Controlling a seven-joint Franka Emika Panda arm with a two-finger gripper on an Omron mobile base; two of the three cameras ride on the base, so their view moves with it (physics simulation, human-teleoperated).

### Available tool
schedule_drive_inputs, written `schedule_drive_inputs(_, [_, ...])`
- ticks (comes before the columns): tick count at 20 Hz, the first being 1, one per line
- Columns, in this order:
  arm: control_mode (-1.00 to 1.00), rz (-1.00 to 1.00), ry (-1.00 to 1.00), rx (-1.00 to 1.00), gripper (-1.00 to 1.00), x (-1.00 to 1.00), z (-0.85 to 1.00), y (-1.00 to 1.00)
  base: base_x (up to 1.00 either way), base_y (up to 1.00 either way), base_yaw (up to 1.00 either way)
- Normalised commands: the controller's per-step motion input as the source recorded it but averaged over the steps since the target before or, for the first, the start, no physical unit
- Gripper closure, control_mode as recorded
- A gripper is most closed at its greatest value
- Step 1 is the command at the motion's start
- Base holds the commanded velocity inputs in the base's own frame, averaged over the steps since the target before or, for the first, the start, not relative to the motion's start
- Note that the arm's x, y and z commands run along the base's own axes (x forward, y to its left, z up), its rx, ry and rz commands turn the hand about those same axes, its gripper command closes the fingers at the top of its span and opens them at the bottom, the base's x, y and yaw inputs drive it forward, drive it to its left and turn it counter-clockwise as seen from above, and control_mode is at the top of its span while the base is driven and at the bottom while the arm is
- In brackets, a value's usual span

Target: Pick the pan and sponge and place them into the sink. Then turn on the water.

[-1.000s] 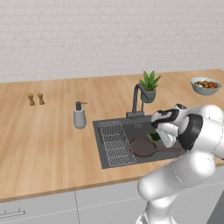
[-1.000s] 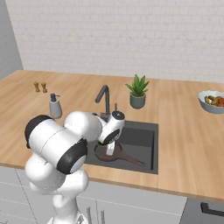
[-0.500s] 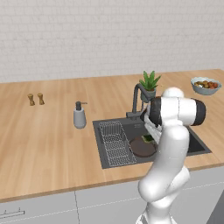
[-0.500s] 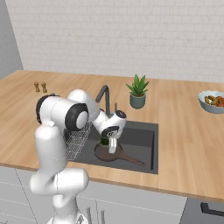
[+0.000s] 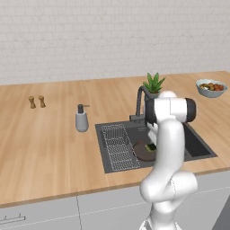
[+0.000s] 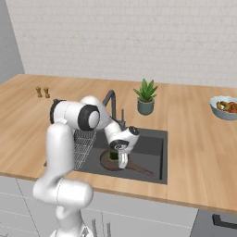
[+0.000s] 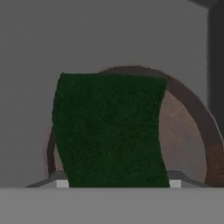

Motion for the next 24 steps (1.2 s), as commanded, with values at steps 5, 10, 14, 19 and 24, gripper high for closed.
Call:
schedule_drive_inputs(5, [-1.0, 0.01, 0.0, 0.0, 1.0, 0.37, -0.42, 0.01, 0.0, 0.0, 0.0])
schedule_drive_inputs(10, [-1.0, 0.0, 0.0, 0.0, 1.0, 0.37, -0.42, 0.0, 0.0, 0.0, 0.0])
schedule_drive_inputs(14, [-1.0, 0.0, 0.0, 0.01, 1.0, 0.26, -0.37, 0.0, 0.0, 0.0, 0.0])
schedule_drive_inputs(19, [-1.0, 0.0, -0.08, 0.02, -1.0, 0.03, -0.22, 0.0, 0.0, 0.0, 0.0])
schedule_drive_inputs(24, [-1.0, 0.0, -0.27, 0.03, -1.0, 0.0, -0.09, -0.01, 0.0, 0.0, 0.0])
